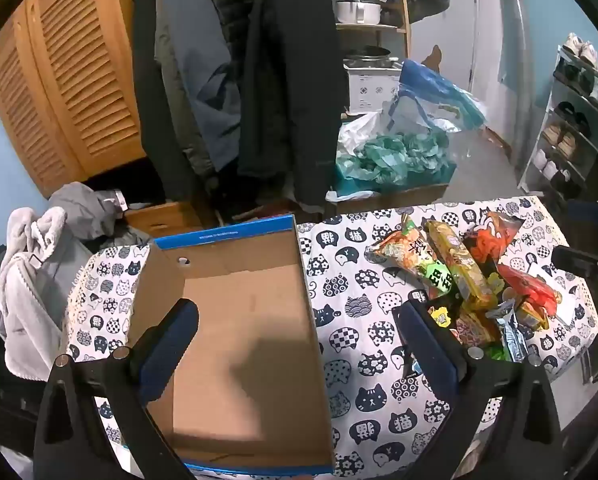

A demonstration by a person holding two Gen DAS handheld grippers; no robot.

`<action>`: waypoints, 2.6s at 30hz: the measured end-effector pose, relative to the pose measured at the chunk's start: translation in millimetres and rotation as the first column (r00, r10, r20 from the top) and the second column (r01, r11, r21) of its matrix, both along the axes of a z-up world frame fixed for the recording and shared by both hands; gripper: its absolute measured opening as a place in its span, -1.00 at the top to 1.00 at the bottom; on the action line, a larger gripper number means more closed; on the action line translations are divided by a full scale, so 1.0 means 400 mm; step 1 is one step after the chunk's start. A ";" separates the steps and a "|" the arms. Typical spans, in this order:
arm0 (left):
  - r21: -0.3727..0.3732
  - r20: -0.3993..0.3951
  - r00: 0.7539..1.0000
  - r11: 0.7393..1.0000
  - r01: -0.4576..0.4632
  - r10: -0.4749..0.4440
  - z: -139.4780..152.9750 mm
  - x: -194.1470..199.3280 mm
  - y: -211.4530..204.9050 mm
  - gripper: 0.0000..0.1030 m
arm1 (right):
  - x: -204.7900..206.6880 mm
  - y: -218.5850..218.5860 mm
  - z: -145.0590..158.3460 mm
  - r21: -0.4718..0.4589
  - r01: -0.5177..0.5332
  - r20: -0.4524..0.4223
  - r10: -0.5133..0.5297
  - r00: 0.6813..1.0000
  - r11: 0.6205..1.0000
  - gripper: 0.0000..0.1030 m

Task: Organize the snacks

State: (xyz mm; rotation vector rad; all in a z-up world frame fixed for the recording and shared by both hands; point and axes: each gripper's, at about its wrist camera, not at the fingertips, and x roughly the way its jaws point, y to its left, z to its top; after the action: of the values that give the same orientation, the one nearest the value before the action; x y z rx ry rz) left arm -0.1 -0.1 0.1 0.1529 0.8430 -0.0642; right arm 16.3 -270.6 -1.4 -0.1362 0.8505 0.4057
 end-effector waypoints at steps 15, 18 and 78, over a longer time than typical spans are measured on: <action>-0.010 -0.007 1.000 1.000 0.004 -0.004 -0.013 -0.009 -0.018 -0.97 | -0.001 0.004 -0.003 -0.006 0.001 0.002 -0.001 1.000 1.000 -0.95; -0.021 -0.012 1.000 1.000 0.006 -0.006 -0.012 -0.002 -0.005 -0.97 | -0.002 0.001 -0.001 -0.008 -0.004 0.001 0.004 1.000 1.000 -0.95; -0.015 -0.047 0.998 0.999 0.033 -0.034 -0.036 -0.001 -0.025 -0.97 | -0.014 0.008 -0.011 -0.003 -0.006 -0.002 0.006 1.000 1.000 -0.95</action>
State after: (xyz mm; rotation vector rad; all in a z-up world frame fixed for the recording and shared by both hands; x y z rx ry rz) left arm -0.5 -10.2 -14.5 0.1528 0.8873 -0.1058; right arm 10.7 -267.5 -5.7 -0.1412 0.8532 0.4102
